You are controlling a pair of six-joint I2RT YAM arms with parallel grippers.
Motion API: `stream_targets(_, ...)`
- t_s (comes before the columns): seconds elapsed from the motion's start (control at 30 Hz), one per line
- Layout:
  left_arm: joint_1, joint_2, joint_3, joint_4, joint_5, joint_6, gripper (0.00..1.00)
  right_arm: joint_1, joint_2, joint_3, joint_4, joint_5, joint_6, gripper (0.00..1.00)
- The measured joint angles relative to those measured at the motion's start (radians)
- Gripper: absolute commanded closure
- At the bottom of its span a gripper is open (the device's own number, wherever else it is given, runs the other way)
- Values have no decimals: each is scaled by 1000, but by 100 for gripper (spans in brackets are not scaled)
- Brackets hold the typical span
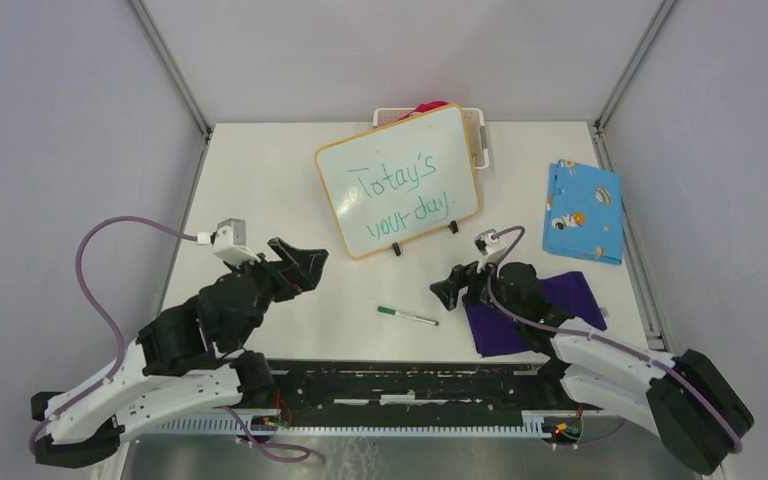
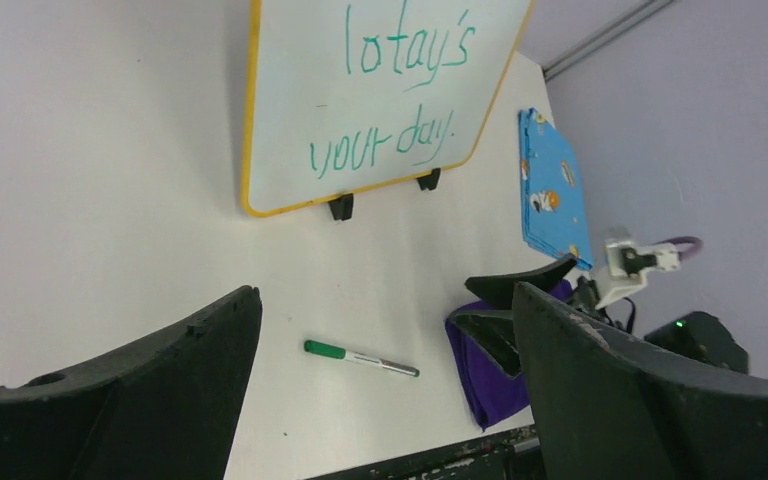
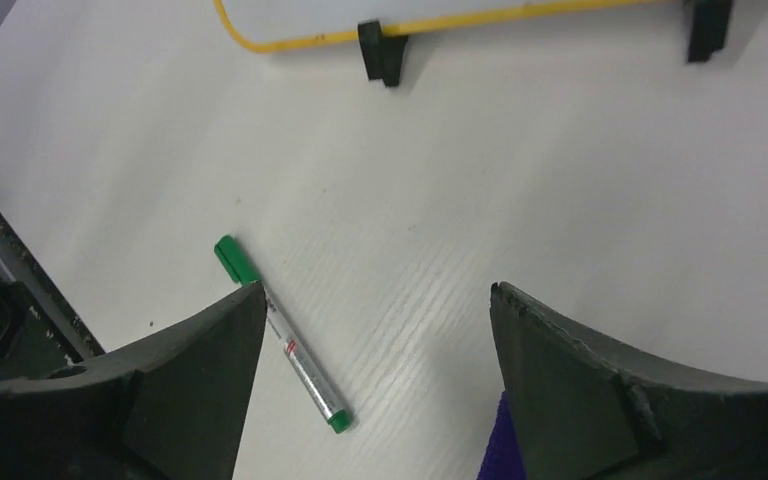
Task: Write a sentence on the whiteboard
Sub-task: Reset both arms
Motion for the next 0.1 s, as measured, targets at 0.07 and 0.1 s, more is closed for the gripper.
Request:
stream_targets(0.07,0,35,18,-20,-19,-22,0,0,-92,15,-65,49,-35,10)
stream_targets(0.1,0,54,25,-30,-32,-36,0,-1,-124,24,-91,69,-51,9)
